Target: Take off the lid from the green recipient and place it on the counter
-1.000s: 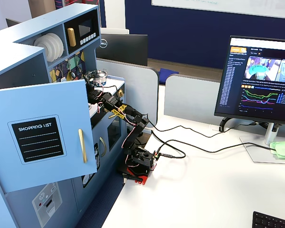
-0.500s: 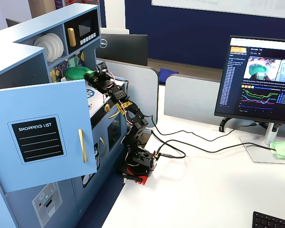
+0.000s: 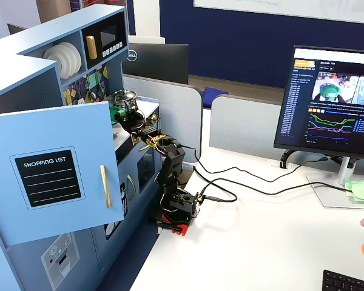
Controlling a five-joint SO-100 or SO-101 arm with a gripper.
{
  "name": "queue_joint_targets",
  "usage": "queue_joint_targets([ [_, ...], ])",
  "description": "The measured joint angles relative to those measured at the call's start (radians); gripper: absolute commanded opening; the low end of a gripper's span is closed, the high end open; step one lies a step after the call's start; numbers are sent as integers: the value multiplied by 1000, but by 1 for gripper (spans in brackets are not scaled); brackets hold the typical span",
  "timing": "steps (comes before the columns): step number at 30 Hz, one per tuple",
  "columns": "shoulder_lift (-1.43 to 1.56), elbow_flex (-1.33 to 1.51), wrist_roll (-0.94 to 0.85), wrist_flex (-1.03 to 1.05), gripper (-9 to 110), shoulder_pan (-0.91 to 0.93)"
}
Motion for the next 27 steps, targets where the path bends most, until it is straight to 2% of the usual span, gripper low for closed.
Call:
queue_joint_targets([
  [16,-57,106,0,-114,0,11],
  [23,-55,117,11,-117,25,15],
  [27,-46,98,31,-49,28,18],
])
